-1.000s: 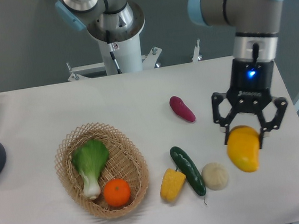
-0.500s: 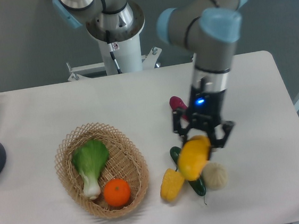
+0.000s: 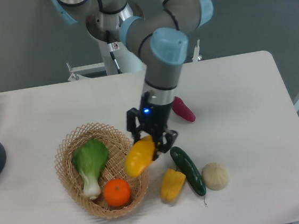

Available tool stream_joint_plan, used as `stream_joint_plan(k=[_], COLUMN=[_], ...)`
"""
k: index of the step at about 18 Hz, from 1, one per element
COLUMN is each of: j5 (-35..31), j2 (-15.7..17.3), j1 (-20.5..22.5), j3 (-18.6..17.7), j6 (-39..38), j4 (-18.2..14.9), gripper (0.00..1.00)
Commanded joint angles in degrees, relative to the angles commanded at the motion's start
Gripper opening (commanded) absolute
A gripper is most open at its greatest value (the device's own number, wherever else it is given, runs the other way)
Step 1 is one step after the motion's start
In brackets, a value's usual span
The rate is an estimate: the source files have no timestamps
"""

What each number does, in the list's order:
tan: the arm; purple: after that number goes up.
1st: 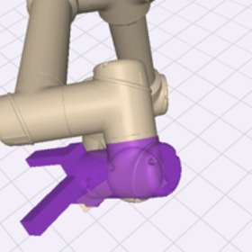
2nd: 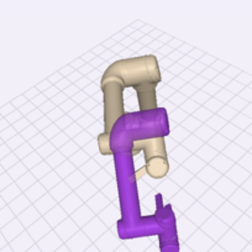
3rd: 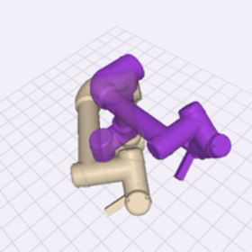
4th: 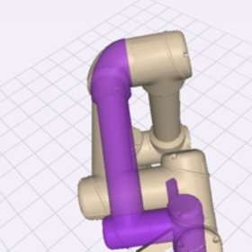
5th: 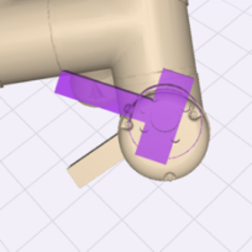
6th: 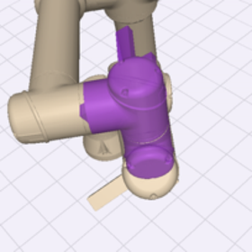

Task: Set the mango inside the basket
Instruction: 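Carry the held yellow mango over to the wicker basket, then lower the mango into the basket beside the bok choy and release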

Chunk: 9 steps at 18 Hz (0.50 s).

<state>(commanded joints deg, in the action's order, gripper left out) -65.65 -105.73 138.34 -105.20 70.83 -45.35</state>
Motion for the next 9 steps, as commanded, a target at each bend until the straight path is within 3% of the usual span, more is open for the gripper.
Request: stream_joint_plan(k=[9], j5=[0.0], j2=[-3.0], j1=[-5.9], j3=[-0.8], j6=[2.4], j4=[-0.1], gripper=[0.4])
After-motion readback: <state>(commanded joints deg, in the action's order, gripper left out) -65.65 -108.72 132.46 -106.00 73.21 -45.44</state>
